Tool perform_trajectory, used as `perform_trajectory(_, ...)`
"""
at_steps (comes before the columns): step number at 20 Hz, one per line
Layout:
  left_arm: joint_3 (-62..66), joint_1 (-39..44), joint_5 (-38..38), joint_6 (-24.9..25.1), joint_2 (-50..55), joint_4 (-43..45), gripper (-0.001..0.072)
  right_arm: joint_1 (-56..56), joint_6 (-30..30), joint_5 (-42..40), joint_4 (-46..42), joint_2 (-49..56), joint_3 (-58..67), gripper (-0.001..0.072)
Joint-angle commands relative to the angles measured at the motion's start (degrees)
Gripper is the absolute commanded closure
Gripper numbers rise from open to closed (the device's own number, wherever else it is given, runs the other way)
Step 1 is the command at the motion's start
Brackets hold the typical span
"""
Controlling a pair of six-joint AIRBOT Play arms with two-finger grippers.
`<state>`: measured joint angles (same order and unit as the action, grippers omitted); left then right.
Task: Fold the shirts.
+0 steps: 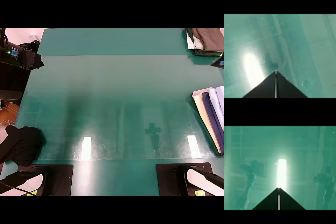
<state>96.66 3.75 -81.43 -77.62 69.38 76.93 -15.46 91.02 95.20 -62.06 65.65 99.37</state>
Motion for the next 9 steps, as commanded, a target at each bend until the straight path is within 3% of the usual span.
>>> perform_trajectory(1, 0.0, 0.0, 0.0, 0.0, 0.0, 0.0, 0.0680, 5.0, 0.0, -2.4, 0.5, 0.0, 0.0, 0.0697)
perform_trajectory(9, 0.0, 0.0, 0.0, 0.0, 0.0, 0.0, 0.0680, 5.1, 0.0, -0.7, 0.6, 0.0, 0.0, 0.0696)
